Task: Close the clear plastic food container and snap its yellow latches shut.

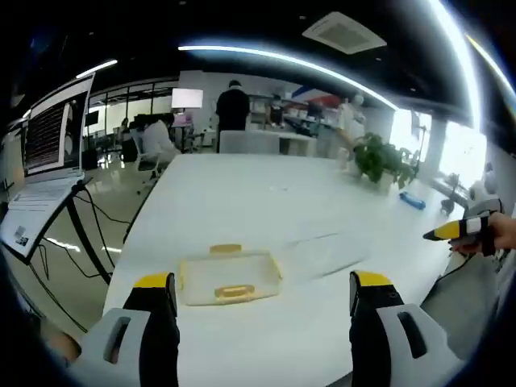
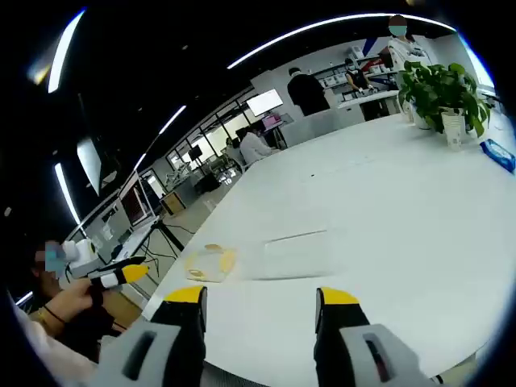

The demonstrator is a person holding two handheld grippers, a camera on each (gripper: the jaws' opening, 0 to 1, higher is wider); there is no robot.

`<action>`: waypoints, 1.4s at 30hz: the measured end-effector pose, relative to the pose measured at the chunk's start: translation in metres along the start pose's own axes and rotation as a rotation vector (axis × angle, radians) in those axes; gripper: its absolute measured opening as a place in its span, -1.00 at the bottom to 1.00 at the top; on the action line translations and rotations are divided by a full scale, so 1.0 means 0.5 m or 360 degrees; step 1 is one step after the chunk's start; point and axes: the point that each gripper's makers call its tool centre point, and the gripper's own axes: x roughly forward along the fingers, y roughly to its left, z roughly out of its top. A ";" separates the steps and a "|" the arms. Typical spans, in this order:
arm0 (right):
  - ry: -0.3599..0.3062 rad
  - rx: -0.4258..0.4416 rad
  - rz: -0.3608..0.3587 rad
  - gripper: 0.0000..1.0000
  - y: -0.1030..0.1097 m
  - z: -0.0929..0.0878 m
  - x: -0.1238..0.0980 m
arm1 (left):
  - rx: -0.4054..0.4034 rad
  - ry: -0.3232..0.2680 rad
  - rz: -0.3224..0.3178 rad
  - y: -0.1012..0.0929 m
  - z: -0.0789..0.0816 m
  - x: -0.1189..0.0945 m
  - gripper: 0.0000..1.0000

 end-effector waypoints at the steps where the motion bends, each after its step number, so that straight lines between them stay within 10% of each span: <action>1: 0.0000 0.0001 0.0001 0.05 0.000 0.000 0.000 | -0.0004 -0.0001 -0.0001 -0.001 0.000 0.000 0.74; 42: 0.0044 -0.0010 0.0008 0.05 -0.002 -0.012 0.005 | -0.0008 0.0029 -0.0016 -0.011 -0.014 0.008 0.72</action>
